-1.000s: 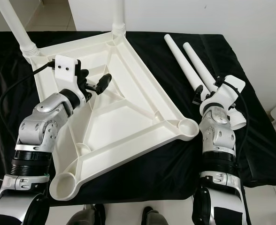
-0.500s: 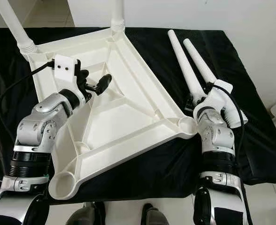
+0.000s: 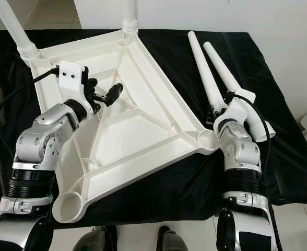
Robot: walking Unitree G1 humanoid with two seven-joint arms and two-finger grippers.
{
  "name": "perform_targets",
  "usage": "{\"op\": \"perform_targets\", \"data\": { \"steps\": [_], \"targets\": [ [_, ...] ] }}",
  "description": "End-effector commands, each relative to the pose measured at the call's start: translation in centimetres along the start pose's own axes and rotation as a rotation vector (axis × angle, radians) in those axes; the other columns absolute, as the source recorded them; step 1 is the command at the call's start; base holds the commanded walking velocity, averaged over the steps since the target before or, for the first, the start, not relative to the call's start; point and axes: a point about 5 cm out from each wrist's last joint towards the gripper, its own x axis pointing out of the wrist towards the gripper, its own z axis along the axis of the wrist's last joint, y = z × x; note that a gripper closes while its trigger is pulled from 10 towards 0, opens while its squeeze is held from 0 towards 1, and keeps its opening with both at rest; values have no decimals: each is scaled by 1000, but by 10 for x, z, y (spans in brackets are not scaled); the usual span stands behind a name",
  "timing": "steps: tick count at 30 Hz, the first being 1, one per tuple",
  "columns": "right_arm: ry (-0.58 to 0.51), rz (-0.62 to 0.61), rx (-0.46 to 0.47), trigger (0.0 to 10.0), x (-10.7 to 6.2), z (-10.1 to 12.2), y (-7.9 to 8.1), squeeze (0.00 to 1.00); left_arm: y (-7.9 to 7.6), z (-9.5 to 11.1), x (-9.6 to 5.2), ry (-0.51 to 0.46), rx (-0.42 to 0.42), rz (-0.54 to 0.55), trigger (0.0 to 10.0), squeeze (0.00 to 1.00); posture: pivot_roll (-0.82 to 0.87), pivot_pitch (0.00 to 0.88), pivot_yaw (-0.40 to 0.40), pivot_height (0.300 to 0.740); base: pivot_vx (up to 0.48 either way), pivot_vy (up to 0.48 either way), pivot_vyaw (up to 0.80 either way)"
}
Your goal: Building children table
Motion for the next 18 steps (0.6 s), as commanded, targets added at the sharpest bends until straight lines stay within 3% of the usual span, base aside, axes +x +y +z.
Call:
{"op": "perform_targets", "data": {
  "steps": [1,5,7,8,10,18],
  "targets": [
    [46,37,28,0,-2,-10,3,0,2,1,-2,-4,-3,35,10000,0,52,231,21,740,0,0,0],
    [28,63,6,0,-1,-8,7,0,2,2,-1,-8,-5,38,10000,0,48,228,18,740,0,0,0],
    [-72,104,-42,0,-3,-1,12,0,2,2,0,-10,-9,39,10000,0,46,227,13,740,0,0,0],
    [-72,104,-42,0,-3,-1,12,0,2,2,0,-10,-9,39,10000,0,46,227,13,740,0,0,0],
    [-169,132,-38,10000,-6,8,15,0,2,2,0,-13,-11,43,10000,0,47,225,11,740,0,0,0],
    [-361,145,37,10000,-18,31,16,0,10,8,-1,-34,5,47,10000,0,40,211,7,740,0,0,0]
  ]
}}
